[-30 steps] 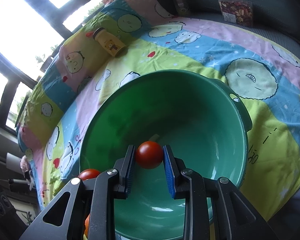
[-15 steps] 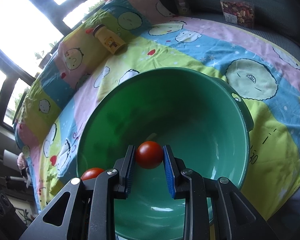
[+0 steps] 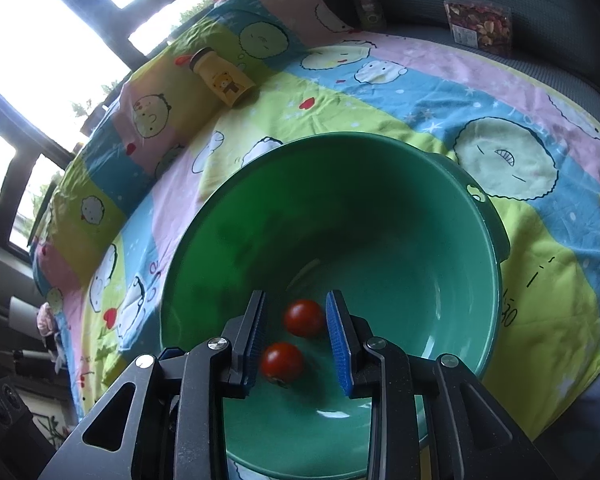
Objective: Organize fruits
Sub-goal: 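Withdraw the right gripper from the basin toward the small green fruit, then close the right gripper on the small green oval fruit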
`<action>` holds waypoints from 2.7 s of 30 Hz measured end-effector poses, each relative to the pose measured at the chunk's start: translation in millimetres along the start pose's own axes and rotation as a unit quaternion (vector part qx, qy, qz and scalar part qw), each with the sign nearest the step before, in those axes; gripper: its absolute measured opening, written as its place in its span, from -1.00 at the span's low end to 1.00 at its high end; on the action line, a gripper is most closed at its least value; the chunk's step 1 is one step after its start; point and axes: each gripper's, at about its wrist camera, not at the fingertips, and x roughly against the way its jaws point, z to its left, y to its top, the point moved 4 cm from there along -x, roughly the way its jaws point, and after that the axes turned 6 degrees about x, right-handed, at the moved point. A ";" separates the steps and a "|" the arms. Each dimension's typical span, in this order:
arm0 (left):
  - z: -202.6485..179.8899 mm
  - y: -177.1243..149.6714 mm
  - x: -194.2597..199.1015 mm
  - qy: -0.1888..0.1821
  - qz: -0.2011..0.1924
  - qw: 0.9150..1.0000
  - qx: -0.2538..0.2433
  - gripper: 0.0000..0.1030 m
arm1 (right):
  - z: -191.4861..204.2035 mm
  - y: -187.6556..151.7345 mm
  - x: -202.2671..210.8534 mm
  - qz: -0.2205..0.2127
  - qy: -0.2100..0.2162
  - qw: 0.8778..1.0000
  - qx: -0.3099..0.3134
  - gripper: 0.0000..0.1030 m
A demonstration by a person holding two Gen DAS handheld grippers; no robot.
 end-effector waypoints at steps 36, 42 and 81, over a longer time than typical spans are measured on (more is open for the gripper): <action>154.9 -42.9 120.4 0.181 0.000 0.970 0.159 0.52 | 136.2 -48.5 -0.5 0.069 0.176 0.967 0.173 0.20; 170.7 -41.5 120.9 0.191 -0.013 0.964 0.184 0.42 | 156.3 -63.8 -24.8 0.105 0.182 0.959 0.191 0.20; 163.5 -63.6 70.6 0.171 0.100 0.964 0.178 -0.31 | 154.1 -84.3 -98.1 0.181 0.058 0.949 0.253 -0.56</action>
